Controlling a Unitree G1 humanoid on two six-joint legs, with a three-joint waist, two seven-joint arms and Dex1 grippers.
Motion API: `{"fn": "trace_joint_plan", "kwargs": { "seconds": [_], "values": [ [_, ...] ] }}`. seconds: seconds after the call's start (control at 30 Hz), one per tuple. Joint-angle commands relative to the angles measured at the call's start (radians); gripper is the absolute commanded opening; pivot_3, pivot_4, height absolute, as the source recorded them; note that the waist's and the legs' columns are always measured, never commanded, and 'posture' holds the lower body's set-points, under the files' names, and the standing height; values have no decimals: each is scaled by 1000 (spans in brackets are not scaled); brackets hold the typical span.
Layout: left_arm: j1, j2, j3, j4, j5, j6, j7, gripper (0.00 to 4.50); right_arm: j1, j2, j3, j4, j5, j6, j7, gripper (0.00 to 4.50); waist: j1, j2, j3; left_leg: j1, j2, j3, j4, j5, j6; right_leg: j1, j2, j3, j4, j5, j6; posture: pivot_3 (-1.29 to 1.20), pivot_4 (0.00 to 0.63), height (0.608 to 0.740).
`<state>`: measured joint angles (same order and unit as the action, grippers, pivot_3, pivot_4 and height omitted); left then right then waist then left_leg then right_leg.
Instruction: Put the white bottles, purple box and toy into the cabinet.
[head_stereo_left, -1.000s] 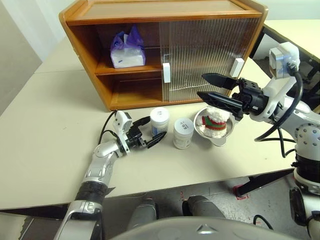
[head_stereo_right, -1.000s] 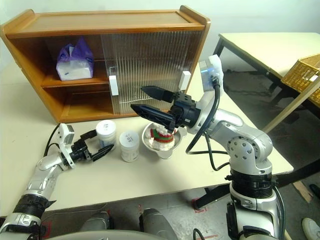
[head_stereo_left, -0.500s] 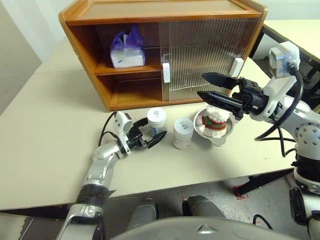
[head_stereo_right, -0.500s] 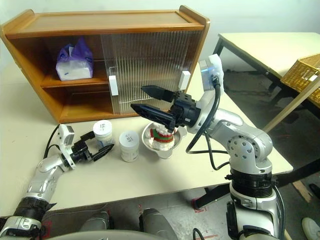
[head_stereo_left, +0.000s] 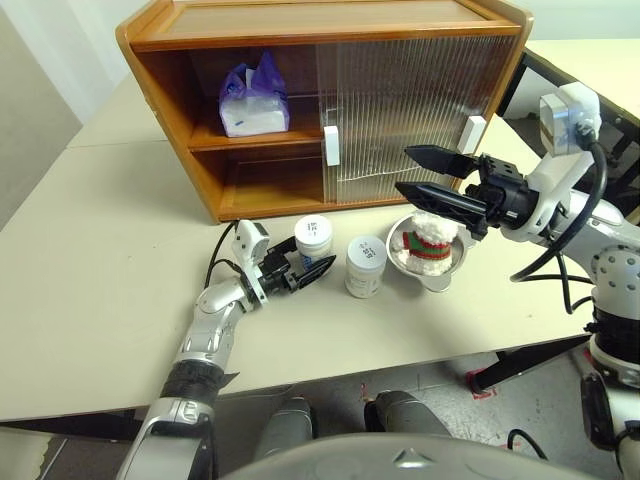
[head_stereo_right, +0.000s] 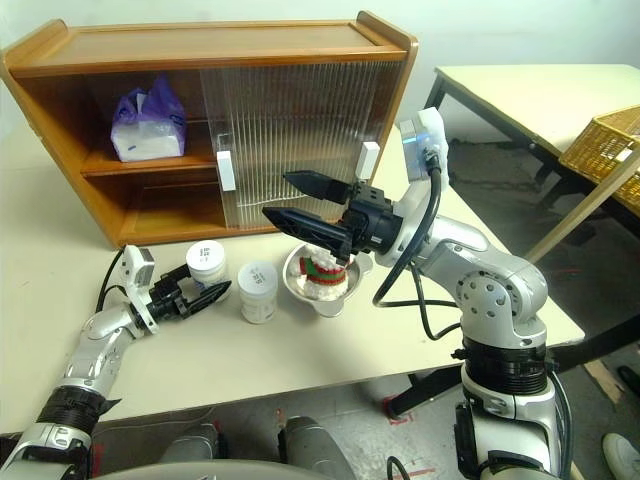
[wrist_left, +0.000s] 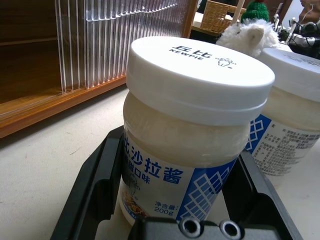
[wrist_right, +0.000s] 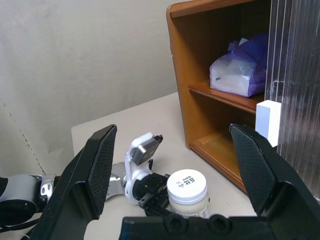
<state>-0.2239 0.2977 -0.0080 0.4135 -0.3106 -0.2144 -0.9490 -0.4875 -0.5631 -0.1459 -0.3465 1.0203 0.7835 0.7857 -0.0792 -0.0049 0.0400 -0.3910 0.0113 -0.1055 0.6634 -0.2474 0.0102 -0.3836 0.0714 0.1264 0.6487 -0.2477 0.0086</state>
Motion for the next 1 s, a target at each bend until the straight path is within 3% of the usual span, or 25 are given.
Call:
{"fn": "trace_joint_plan", "kwargs": {
  "seconds": [0.03, 0.23, 0.4, 0.57, 1.0],
  "values": [
    [2, 12, 13, 16, 14, -17, 12, 3102, -11, -3, -1, -3, 3, 2, 4, 4500, 0, 0, 0, 0, 0, 0, 0, 0, 0, 0, 0, 0, 0, 0, 0, -126, 38, 740],
    [1, 20, 64, -46, -20, 23, 82, 3102, -14, 4, 7, 2, -2, -1, 8, 4500, -1, 0, 0, 0, -1, 0, 0, 0, 0, 0, 1, 0, 0, 0, 0, -110, 42, 740],
    [-77, 12, 123, -49, 9, 95, 266, 3102, -18, 12, 11, 9, -6, -2, 11, 4500, 1, 0, 0, 0, -4, 1, 0, 1, -1, 0, 1, -1, 0, 0, 0, -107, 43, 740],
    [-188, 13, 156, 53, 49, 92, 401, 3102, -20, 16, 13, 10, -10, -2, 13, 4500, 5, -1, 0, 0, -4, 1, 0, 3, 0, 1, 1, -1, 0, 2, 3, -110, 44, 740],
    [-485, -30, 163, 545, 132, -14, 570, 3102, 20, 5, -19, -41, 10, 6, -22, 4500, 0, -2, 1, 0, -5, 1, 1, 4, 1, 2, -1, 1, -1, 7, 14, -186, 46, 740]
  ]
}}
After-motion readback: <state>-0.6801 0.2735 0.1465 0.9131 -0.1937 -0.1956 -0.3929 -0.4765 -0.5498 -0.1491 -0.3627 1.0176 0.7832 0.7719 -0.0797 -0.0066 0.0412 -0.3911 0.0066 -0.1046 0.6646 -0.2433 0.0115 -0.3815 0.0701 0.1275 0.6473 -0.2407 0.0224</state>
